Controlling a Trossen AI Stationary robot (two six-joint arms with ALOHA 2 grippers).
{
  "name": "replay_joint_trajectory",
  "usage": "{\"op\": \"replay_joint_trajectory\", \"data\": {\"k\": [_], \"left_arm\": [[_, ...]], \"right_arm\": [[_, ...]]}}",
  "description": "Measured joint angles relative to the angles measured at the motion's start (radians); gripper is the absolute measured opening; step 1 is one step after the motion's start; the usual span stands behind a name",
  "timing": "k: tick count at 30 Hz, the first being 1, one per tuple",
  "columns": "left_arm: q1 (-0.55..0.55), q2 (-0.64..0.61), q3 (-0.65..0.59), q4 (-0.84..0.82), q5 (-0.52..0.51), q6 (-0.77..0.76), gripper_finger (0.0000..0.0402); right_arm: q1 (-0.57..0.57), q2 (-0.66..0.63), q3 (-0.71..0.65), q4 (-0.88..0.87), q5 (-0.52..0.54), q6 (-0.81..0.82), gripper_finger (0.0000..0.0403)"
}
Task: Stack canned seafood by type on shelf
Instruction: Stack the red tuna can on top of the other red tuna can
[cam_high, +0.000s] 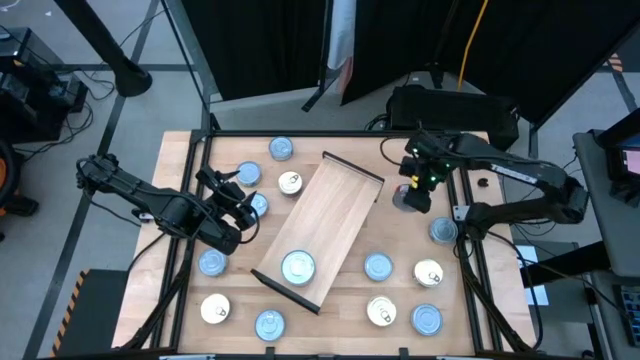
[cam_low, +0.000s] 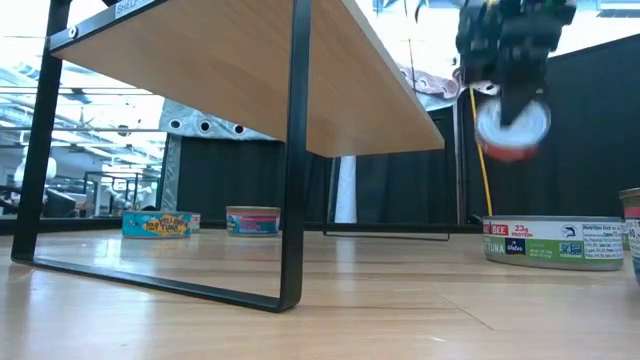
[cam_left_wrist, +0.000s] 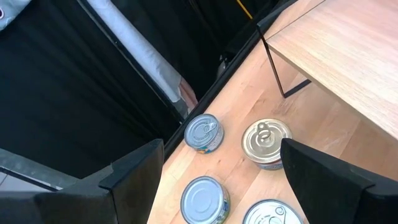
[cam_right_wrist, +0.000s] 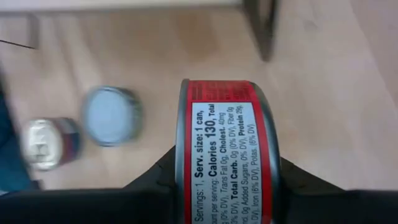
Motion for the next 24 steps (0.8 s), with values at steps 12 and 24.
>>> {"op": "replay_joint_trajectory", "data": {"k": [12,24], "left_arm": [[0.0,0.0,0.0,0.003,-0.006,0.019,0.0322],[0.0,0.0,0.0,0.0,-0.042,0.027,0.0322]], "right_arm": [[0.262,-0.088,0.101,0.537,-0.096,0.283,0.012],[0.538,0.09,0.102,1.161,-0.045,0.544,0.0129]]}}
